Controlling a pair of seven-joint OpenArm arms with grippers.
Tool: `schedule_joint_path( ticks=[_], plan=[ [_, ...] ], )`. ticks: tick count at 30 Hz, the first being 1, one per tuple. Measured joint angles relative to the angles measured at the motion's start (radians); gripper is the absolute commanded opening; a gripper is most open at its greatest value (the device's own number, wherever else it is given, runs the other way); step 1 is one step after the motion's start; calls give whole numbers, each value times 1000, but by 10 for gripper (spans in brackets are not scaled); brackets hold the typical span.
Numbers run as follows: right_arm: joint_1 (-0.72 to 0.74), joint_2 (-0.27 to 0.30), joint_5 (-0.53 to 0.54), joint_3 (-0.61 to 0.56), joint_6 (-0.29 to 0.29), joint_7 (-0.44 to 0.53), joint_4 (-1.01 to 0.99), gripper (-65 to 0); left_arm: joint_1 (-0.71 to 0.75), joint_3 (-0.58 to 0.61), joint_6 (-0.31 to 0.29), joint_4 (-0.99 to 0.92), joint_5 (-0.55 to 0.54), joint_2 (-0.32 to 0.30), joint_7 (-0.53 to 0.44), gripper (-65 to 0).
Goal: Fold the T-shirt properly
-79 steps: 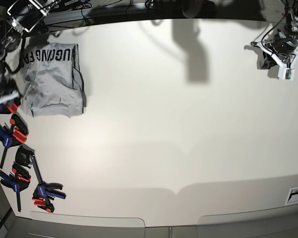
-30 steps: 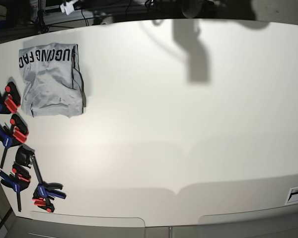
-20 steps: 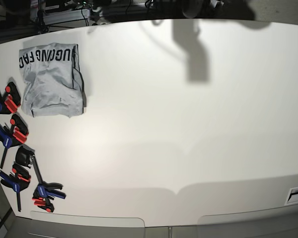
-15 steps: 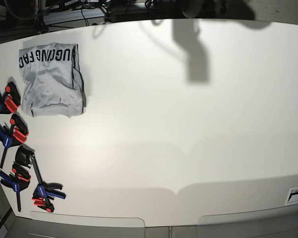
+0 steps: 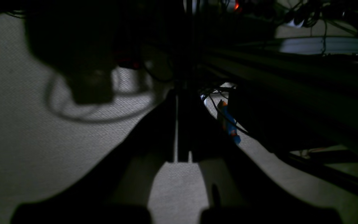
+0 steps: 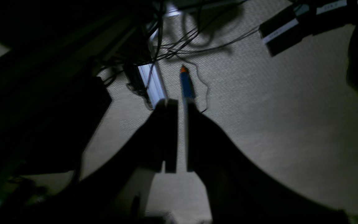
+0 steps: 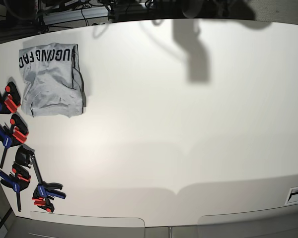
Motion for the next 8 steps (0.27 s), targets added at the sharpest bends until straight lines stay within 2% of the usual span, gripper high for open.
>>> schedule_joint_path(
  ticks=[3,5,8],
  plan=[
    [16,-2,44,0,-3,-8,-40,-617,-7,0,3,-16,0,0,6,-650],
    [37,-5,48,0,-6,-7,-90,-616,-37,0,5,-61,0,0,73,-650],
    [71,-7,48,0,-6,-7,-172,-616,-84,0,11,-152,-1,-1,86,-650]
  ],
)
